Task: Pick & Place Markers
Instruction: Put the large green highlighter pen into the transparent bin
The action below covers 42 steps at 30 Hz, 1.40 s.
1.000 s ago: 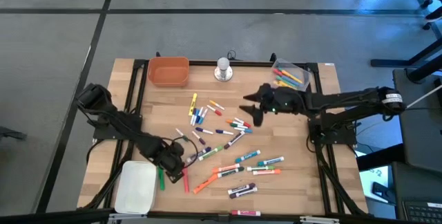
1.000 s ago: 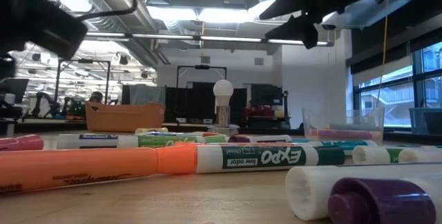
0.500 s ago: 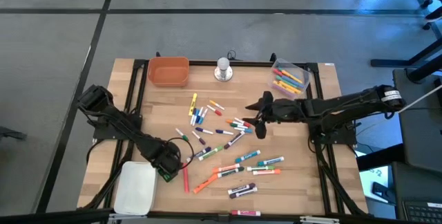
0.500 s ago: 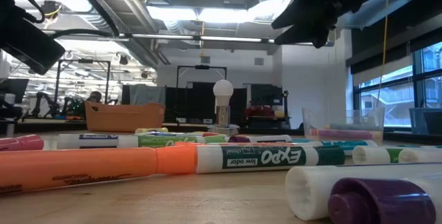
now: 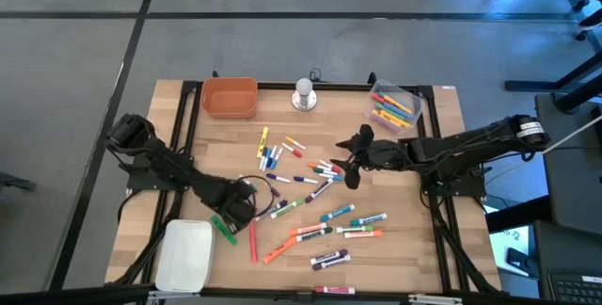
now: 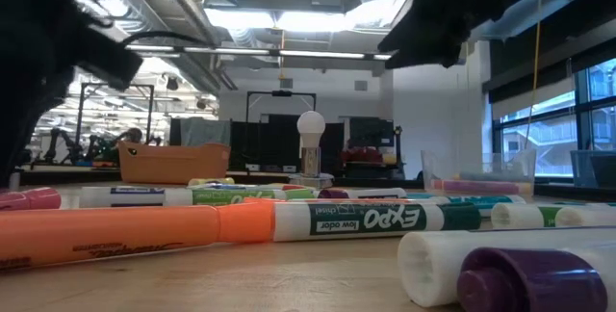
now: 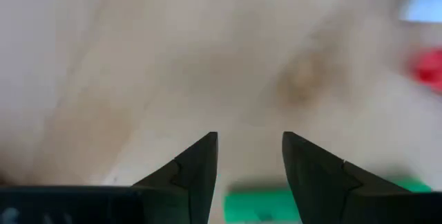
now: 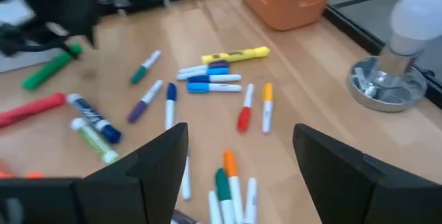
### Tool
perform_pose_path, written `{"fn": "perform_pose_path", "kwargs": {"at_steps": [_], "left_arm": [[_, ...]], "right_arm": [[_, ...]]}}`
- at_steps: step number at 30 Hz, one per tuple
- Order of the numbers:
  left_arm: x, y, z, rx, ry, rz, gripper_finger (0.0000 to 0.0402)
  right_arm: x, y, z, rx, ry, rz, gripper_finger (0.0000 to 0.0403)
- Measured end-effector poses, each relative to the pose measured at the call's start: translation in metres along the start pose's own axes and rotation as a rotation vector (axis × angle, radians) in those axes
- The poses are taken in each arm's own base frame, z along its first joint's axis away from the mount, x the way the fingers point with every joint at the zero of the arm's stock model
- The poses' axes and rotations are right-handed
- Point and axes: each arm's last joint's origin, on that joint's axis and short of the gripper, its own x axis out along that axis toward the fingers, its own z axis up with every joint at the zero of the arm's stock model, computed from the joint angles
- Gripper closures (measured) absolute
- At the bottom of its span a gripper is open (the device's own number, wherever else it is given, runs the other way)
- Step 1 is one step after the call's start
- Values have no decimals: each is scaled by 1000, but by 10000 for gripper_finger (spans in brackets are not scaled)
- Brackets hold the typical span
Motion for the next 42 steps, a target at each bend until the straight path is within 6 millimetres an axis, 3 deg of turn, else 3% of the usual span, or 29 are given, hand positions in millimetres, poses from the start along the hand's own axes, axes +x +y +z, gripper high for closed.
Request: {"fn": "perform_pose_path", "kwargs": {"at_steps": [6, 13, 18, 24, 34, 37, 42], "left_arm": [[-20, -18, 1, 250, 159, -213, 245], [-15, -35, -18, 570, -20, -256, 245], [-12, -46, -36, 763, -43, -279, 245], [-6, -51, -52, 841, -72, -237, 245], [35, -64, -61, 891, -60, -69, 249], [38, -64, -60, 890, -51, -50, 270], [29, -65, -57, 991, -128, -4, 338]], "right_arm": [[10, 0, -6, -43, 29, -30, 141], [28, 2, -21, -125, 94, -102, 141], [34, 4, -25, -130, 115, -90, 141], [35, 6, -22, -112, 80, -80, 141], [35, 7, -21, -96, 72, -52, 141], [35, 7, -21, -81, 70, -52, 141], [35, 7, -21, -76, 70, -52, 141]]}}
